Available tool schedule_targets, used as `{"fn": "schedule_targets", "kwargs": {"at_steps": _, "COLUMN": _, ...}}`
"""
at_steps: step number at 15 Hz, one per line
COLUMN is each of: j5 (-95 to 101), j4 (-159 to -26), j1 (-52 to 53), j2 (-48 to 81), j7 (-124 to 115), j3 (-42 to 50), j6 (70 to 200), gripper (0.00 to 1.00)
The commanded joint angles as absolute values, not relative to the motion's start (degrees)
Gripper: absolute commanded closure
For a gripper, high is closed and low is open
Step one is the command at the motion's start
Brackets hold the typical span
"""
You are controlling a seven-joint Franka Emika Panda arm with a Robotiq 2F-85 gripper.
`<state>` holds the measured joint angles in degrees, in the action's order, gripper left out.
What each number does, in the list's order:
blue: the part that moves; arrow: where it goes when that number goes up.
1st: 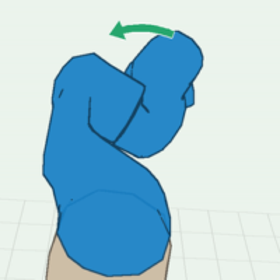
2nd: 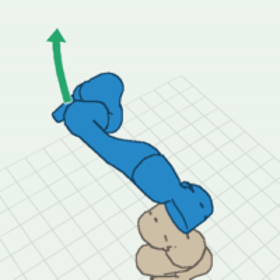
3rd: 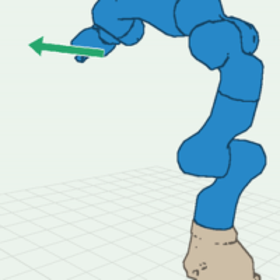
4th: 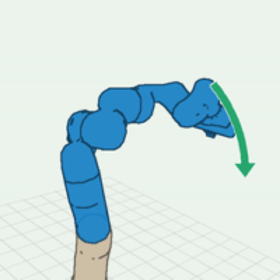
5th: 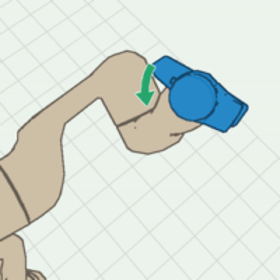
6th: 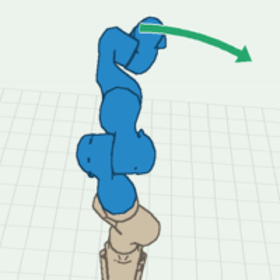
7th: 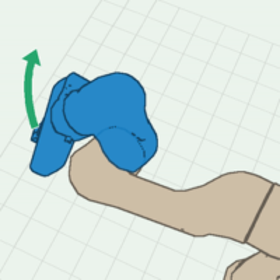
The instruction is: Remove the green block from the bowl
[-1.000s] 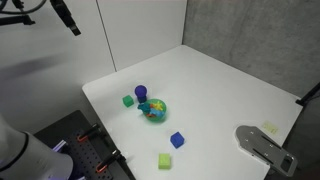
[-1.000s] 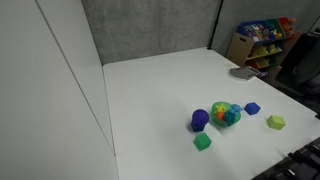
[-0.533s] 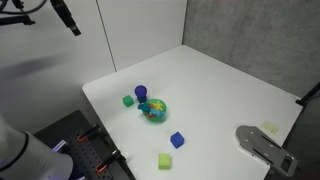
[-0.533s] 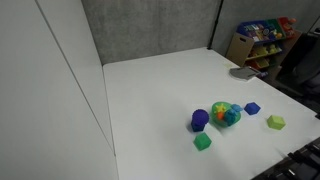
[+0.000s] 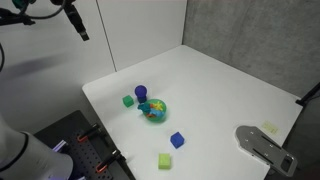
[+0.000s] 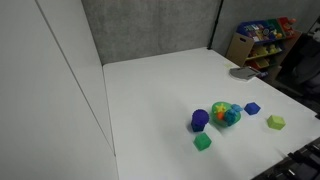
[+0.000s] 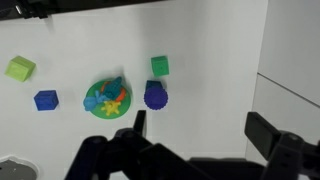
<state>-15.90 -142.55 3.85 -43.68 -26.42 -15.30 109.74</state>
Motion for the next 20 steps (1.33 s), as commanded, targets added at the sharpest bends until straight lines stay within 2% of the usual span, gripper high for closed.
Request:
{"fn": "schedule_targets", "kwargs": {"at_steps": 1, "j5": -15.1, "j4": -138.8, "j1": 3.4, "j2": -36.3, "j7": -23.6, "j3": -14.0, "j6": 110.4, "gripper": 0.00}}
{"fn": "schedule_targets", "kwargs": {"at_steps": 10, "j5": -10.4, "j4": -136.6, "j1": 2.4, "j2": -21.2, "j7": -19.4, "j3": -10.6, "j6": 116.1, "gripper": 0.00}}
{"fn": "schedule_targets", "kwargs": {"at_steps": 20, "j5": -7.6, "j4": -138.3, "j1": 1.3, "j2": -5.7, "j7": -19.0, "j3": -5.8, "j6": 131.5, "gripper": 0.00}}
